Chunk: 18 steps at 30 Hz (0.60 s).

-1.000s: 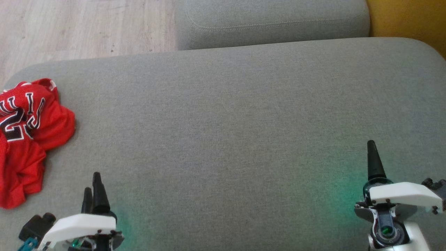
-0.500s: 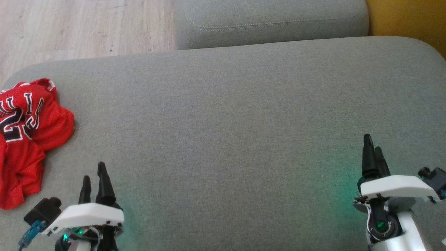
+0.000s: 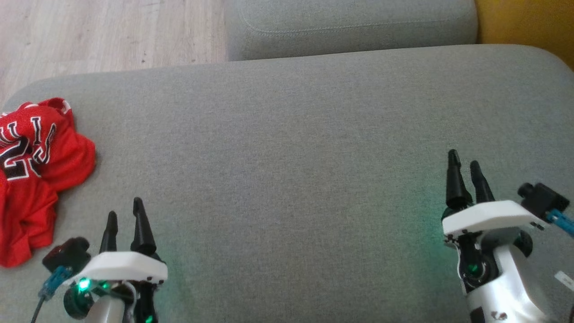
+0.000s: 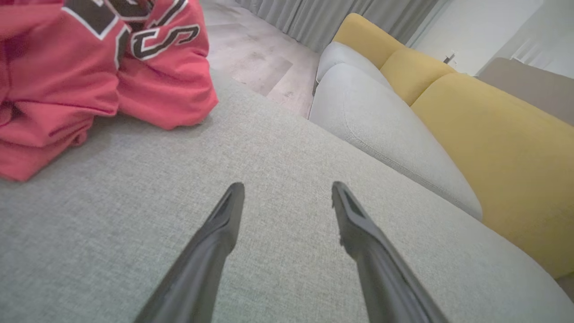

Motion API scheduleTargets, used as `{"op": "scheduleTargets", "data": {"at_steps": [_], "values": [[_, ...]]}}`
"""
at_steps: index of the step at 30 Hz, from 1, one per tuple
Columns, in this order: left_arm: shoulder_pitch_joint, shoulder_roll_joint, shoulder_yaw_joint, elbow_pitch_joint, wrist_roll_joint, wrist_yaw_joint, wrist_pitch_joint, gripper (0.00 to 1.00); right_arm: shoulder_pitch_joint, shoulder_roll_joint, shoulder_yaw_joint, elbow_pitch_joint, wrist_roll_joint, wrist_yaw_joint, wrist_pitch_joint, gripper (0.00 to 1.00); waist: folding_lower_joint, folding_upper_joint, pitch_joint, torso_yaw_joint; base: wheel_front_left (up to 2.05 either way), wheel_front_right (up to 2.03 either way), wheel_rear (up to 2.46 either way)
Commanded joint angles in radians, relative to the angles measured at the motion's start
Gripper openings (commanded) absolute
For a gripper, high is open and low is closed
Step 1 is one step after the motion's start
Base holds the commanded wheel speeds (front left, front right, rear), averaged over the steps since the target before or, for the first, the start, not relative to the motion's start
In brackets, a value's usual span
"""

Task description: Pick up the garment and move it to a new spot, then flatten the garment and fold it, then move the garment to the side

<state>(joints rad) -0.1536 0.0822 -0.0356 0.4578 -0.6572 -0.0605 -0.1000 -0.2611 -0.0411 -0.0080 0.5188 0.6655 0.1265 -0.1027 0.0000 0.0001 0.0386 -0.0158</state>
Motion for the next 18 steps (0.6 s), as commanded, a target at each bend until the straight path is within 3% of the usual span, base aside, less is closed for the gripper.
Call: {"op": "scheduleTargets", "data": {"at_steps": [1,11,18], "values": [[-0.068,0.025,0.004,-0.020,0.049,0.005,-0.020,1.00,-0.077,-0.006,0.028,-0.018,-0.052,0.003,-0.018,1.00,0.0000,-0.0001,0.001,0.002,0.00,0.00,0.00],[-0.088,0.027,-0.057,0.018,0.179,0.008,-0.047,1.00,-0.101,-0.006,0.073,0.027,-0.197,0.003,-0.045,1.00,0.0000,-0.0001,-0.001,0.005,0.00,0.00,0.00],[-0.077,0.025,-0.076,0.036,0.255,0.037,-0.067,1.00,-0.081,-0.007,0.093,0.028,-0.295,0.003,-0.065,1.00,0.0000,-0.0001,0.001,0.002,0.00,0.00,0.00]]}}
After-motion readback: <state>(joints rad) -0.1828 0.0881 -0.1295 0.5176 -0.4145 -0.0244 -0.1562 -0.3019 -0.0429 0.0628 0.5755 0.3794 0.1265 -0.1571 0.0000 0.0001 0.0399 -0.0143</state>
